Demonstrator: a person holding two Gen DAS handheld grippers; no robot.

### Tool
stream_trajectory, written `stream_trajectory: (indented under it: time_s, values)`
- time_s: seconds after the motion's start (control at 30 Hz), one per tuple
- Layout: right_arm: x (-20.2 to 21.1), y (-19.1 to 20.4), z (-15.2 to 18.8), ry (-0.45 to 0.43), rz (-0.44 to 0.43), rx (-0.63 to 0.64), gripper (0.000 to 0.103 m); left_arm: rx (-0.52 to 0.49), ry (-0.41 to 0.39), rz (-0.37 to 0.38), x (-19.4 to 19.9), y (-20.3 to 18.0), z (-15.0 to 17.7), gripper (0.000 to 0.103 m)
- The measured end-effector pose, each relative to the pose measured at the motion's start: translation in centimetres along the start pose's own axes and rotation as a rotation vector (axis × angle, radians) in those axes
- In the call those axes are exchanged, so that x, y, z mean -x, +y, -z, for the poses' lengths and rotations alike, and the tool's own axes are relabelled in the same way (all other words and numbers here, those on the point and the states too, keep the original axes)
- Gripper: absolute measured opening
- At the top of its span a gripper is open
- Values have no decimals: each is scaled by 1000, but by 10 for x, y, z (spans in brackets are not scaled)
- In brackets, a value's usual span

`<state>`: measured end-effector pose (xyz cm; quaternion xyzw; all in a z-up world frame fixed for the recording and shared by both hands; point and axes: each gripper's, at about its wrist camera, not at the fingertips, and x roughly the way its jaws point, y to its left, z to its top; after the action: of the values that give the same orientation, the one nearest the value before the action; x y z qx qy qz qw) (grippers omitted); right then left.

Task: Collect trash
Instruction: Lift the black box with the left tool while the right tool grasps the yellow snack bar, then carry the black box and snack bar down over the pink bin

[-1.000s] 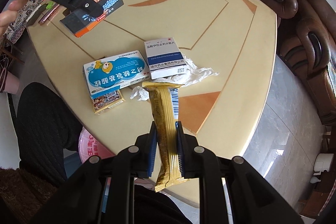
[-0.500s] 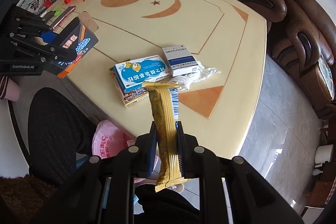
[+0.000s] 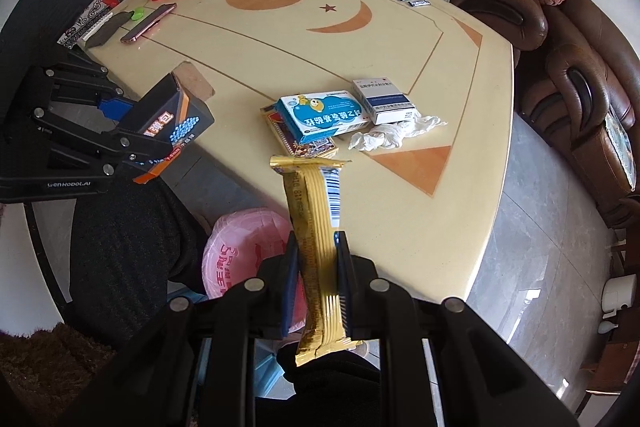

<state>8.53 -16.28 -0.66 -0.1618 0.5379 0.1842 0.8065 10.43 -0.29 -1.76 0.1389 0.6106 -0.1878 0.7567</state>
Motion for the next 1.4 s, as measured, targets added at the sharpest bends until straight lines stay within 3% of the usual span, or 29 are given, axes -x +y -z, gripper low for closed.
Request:
stream_trajectory:
  time_s: [0.6, 1.0, 1.23, 1.4]
  values:
    - [-32, 38, 39, 19, -55, -2, 18, -30, 34, 8, -55, -26, 48, 27]
    - [-88, 44, 73, 59, -77, -39, 18, -70, 104, 39, -120, -49, 69, 27]
    - [-126, 42, 94, 64, -73, -97, 18, 17, 136, 94, -163, -45, 84, 27]
    - [-157, 34, 102, 54, -106, -211, 18, 123, 181, 179, -201, -41, 95, 27]
